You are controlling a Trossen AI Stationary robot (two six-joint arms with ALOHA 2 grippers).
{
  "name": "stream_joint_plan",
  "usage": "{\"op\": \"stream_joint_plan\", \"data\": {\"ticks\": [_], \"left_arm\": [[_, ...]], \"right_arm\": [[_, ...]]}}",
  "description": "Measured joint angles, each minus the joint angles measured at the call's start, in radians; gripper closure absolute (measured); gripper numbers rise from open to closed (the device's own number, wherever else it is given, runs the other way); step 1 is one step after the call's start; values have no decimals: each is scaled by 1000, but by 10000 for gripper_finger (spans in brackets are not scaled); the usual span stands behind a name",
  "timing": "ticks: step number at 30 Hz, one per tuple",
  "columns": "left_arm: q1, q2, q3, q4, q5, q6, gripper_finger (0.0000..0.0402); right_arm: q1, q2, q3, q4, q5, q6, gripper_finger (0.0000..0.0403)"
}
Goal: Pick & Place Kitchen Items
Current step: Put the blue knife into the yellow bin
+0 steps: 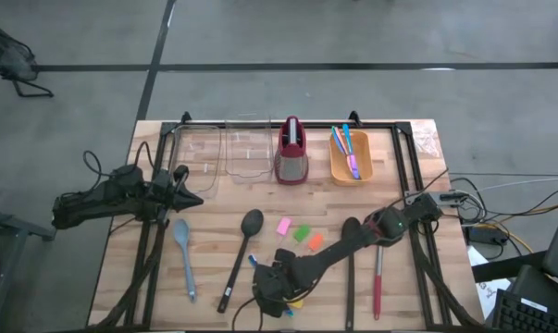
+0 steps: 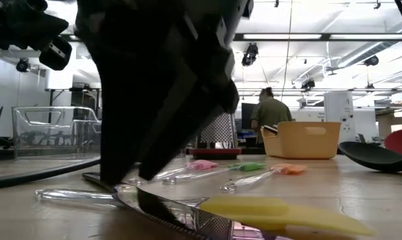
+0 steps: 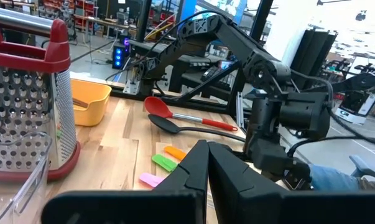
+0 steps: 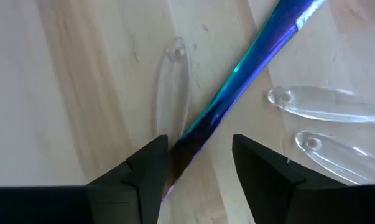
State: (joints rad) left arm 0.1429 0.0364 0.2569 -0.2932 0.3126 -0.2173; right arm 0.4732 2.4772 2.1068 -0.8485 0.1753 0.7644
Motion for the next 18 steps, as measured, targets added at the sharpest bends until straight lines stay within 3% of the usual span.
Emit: {"op": "stream_joint_plan", "data": {"ticks": [9, 18], "left_arm": [[0, 0, 0, 0, 0, 0, 390], [0, 0, 0, 0, 0, 0, 390]], "right_arm": [[-3, -4, -60, 105, 0, 43, 215], [-9, -4, -64, 94, 7, 45, 271]]}}
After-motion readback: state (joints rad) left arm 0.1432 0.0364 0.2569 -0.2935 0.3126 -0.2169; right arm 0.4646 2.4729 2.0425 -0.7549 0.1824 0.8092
